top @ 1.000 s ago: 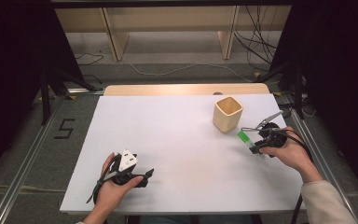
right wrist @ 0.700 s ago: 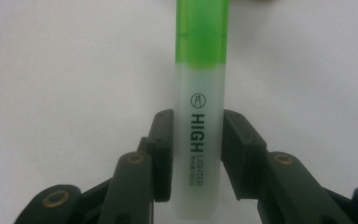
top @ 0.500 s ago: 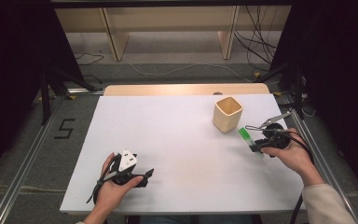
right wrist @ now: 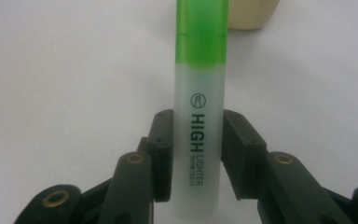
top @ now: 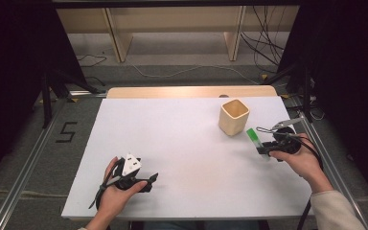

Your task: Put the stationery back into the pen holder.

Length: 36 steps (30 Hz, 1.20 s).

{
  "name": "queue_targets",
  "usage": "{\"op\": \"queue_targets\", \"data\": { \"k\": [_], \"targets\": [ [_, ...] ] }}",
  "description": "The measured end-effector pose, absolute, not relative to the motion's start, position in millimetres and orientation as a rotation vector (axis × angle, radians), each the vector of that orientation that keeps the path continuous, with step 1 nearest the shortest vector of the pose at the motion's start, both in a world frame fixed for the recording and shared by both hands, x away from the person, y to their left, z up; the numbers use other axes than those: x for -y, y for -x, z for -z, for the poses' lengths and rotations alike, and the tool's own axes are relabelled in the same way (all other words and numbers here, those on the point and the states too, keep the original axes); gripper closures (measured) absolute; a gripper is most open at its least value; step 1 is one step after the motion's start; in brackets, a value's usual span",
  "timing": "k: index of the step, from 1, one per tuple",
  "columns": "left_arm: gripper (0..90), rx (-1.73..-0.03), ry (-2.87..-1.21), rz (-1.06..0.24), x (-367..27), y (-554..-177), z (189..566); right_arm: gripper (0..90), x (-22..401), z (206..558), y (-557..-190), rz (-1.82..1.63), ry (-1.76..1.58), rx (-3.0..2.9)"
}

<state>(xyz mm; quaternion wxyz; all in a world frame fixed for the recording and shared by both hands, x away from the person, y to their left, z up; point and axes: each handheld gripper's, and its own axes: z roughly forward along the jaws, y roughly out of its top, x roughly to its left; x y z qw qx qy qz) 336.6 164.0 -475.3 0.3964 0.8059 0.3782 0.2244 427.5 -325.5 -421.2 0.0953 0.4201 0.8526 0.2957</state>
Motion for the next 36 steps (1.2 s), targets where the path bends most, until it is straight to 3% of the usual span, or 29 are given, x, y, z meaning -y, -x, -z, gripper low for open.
{"op": "queue_targets", "data": {
  "k": [36],
  "targets": [
    [16.3, -0.961, -2.039, -0.573, -164, -337, 475, 66.2, 334, 408, -425, -1.122, -1.304, -2.313]
  ]
}}
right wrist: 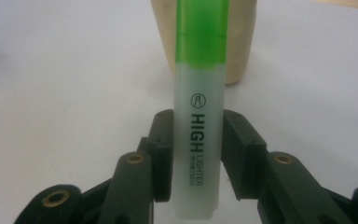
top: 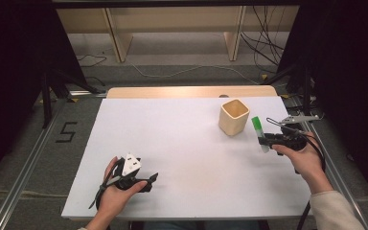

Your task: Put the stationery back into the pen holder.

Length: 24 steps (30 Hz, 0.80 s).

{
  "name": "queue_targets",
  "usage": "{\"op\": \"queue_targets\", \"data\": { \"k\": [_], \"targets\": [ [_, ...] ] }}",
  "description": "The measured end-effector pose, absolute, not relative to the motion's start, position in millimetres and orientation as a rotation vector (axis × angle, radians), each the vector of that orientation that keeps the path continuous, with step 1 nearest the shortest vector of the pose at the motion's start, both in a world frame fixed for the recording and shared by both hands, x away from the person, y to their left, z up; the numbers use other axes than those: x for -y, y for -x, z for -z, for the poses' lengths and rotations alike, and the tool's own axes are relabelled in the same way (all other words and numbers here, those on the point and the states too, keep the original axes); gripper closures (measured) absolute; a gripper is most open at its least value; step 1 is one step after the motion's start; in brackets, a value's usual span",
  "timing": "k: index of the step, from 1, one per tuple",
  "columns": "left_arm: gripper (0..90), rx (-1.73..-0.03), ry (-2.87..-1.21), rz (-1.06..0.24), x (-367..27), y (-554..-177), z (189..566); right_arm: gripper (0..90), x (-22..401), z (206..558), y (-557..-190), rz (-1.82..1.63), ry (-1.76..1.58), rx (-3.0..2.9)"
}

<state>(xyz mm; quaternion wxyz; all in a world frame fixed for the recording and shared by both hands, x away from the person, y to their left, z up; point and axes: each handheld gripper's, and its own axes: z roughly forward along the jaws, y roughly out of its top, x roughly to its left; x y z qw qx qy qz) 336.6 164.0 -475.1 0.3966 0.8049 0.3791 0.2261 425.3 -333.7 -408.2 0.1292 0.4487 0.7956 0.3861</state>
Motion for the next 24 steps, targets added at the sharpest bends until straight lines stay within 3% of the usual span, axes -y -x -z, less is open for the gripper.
{"op": "queue_targets", "data": {
  "k": [24],
  "targets": [
    [16.3, -0.965, -2.037, -0.571, -164.1, -336.8, 475.2, 66.2, 333.9, 399.5, -428.3, -1.245, -1.311, -2.179]
  ]
}}
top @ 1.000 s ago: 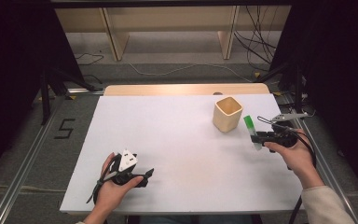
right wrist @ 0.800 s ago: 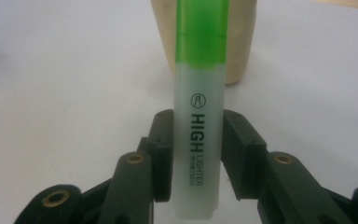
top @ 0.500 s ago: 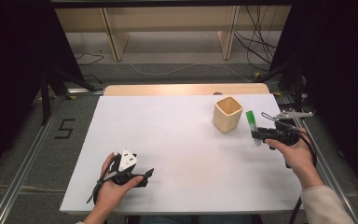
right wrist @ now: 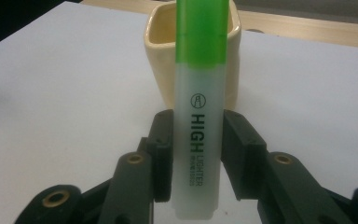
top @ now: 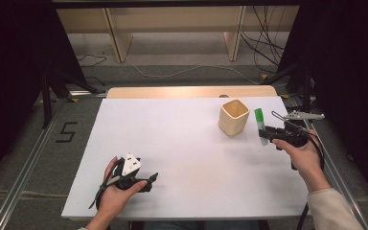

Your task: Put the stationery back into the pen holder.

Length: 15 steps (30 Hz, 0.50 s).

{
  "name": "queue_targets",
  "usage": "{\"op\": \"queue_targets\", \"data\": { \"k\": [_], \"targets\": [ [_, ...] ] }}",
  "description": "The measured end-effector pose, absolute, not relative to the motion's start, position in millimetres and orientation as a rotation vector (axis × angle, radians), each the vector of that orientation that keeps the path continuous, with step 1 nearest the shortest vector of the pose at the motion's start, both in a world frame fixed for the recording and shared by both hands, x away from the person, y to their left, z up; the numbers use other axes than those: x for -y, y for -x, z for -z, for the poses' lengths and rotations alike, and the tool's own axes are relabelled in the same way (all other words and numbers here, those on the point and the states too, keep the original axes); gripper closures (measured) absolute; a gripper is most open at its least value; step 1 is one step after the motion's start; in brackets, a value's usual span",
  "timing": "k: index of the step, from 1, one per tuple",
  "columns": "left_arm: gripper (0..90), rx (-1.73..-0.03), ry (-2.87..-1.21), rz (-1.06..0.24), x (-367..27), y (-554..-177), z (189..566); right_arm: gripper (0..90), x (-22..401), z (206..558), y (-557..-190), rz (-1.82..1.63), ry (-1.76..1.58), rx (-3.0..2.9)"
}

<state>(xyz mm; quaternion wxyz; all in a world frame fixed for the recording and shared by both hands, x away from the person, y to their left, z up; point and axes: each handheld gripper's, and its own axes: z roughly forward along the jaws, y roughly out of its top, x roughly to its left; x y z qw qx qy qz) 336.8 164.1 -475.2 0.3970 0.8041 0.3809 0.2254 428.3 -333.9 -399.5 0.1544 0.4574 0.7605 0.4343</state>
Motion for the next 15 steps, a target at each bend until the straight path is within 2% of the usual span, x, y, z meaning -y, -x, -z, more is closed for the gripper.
{"op": "queue_targets", "data": {
  "k": [15],
  "targets": [
    [16.3, -0.966, -2.038, -0.572, -164.4, -337.0, 475.3, 66.3, 328.8, 391.0, -433.2, -1.28, -1.302, -2.113]
  ]
}}
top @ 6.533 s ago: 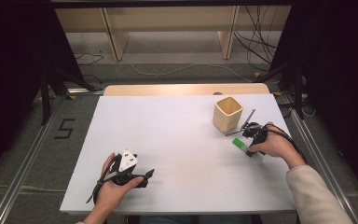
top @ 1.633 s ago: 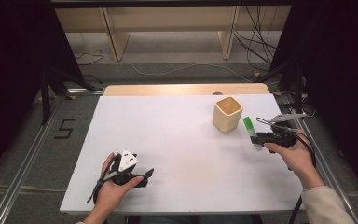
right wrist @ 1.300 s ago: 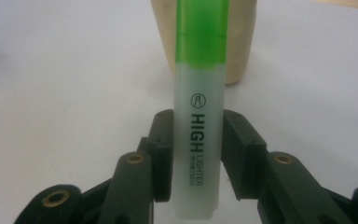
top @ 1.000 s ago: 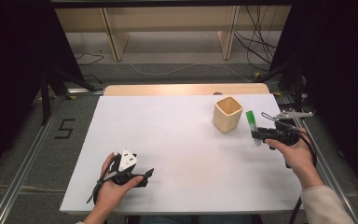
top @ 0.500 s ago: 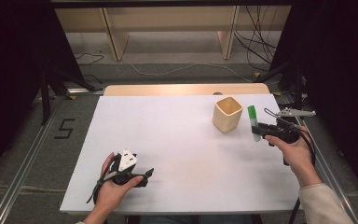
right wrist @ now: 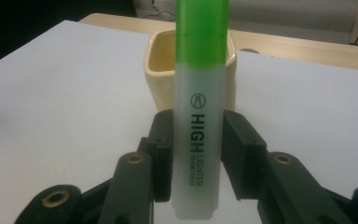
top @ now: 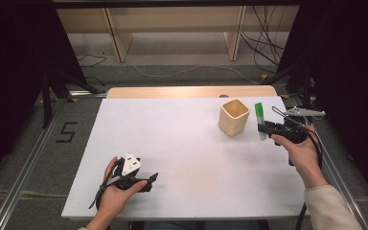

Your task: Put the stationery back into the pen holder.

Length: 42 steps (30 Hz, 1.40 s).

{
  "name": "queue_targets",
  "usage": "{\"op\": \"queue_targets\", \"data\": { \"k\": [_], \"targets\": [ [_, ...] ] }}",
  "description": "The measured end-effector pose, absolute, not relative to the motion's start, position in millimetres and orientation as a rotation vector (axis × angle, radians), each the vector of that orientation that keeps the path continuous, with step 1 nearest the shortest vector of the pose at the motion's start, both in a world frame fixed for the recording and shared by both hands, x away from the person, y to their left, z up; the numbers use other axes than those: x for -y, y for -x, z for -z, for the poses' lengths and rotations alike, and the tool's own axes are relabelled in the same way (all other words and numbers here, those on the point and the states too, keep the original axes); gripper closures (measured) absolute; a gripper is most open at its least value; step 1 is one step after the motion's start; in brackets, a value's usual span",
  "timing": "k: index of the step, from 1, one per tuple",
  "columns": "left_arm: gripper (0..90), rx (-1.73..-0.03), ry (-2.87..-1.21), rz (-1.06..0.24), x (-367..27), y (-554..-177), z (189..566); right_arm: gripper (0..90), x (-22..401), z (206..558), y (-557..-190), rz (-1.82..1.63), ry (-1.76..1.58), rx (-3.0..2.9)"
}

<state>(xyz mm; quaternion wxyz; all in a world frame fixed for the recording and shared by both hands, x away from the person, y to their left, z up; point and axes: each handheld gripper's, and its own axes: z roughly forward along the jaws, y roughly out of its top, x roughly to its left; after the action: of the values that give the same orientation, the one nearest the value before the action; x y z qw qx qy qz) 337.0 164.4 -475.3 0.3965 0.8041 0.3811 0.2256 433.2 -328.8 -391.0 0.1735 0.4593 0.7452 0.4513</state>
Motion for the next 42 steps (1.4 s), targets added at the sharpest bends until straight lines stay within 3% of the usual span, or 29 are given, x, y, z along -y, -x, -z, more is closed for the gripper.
{"op": "queue_targets", "data": {
  "k": [42],
  "targets": [
    [16.3, -0.966, -2.034, -0.575, -165, -337, 475, 66.3, 312, 376, -458, -1.325, -1.27, -1.979]
  ]
}}
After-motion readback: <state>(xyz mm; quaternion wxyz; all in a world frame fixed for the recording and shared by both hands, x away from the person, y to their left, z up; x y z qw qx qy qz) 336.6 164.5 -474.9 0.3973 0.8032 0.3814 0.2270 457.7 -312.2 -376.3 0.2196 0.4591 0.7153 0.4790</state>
